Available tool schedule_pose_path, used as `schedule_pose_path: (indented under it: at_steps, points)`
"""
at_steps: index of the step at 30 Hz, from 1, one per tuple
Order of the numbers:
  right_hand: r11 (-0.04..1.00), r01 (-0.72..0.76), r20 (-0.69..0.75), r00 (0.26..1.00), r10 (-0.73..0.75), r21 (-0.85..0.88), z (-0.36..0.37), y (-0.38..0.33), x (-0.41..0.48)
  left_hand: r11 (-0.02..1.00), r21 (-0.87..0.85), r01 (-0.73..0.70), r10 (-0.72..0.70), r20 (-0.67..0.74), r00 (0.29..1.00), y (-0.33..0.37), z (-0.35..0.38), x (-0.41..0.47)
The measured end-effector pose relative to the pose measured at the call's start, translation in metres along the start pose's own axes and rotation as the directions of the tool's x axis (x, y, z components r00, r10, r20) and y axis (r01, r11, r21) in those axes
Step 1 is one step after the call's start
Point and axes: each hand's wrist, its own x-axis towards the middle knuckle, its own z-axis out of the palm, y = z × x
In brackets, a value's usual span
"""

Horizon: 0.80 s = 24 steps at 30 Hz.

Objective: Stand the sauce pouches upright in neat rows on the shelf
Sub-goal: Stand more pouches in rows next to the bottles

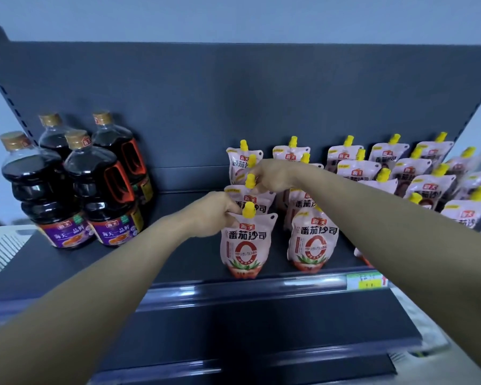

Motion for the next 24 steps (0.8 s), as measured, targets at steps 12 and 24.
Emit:
schedule_pose_path:
  at_steps: [12,24]
  points:
    - [0.996,-0.008,0.11,0.994,-0.002,0.088,-0.025,0.001,0.014,0.917,-0.399,0.032,-0.041,-0.016,0.999,-0.005,-0.036,-0.004]
    - [0.996,-0.021,-0.051,0.999,0.017,-0.089,-0.034,0.028,0.055,0.991,-0.078,0.112,-0.126,-0.202,0.971,-0.029,-0.023,0.048]
